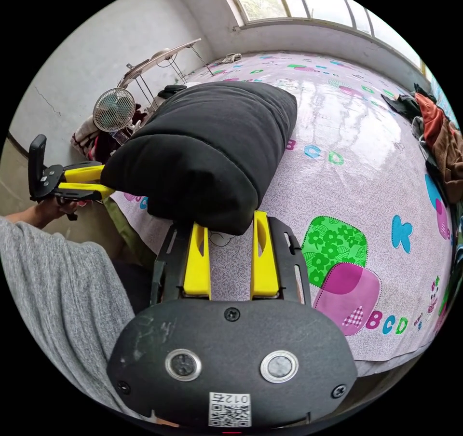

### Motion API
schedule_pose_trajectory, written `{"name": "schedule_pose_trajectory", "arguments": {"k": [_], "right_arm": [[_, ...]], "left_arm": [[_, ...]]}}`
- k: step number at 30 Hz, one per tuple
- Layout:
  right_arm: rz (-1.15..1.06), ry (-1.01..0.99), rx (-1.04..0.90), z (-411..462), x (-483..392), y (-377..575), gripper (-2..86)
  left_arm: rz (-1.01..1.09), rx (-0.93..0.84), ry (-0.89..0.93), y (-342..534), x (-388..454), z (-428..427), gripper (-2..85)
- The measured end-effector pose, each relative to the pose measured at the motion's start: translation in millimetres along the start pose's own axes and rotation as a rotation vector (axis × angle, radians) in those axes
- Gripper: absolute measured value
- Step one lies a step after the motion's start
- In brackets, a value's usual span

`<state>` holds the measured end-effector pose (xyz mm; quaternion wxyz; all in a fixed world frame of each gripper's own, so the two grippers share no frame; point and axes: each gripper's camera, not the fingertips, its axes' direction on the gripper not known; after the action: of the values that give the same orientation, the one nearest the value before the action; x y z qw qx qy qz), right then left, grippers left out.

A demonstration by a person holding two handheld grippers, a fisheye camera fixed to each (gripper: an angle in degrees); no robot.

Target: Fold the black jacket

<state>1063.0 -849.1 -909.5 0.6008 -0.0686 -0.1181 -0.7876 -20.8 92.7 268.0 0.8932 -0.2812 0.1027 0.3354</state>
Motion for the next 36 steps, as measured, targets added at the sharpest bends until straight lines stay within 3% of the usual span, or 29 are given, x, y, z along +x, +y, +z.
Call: {"name": "schedule_pose_trajectory", "arguments": {"k": [4, 11, 20, 24, 30, 36], "right_arm": [[0.017, 0.047, 0.036, -27, 14, -36, 10.5], [0.178, 0.06, 0.024, -61, 130, -125, 10.3], [0.49, -0.243, 0.091, -70, 218, -74, 13.7], [0.52, -0.247, 0.128, -81, 241, -86, 11.8], [0.505, -0.083, 0.048, -101, 265, -113, 4.6], [0.655, -0.141, -0.006, -110, 329, -109, 3.5]], "left_arm": [[-0.055, 0.007, 0.04, -18, -9, 6, 8.6], [-0.035, 0.086, 0.159, -98, -13, -4, 6.6], [0.001, 0.029, 0.196, -140, -14, -6, 5.9], [0.013, 0.005, 0.206, -152, -24, -15, 5.7], [0.083, -0.119, 0.203, -151, -20, 7, 4.9], [0.105, -0.166, 0.215, -137, -7, 49, 3.6]]}}
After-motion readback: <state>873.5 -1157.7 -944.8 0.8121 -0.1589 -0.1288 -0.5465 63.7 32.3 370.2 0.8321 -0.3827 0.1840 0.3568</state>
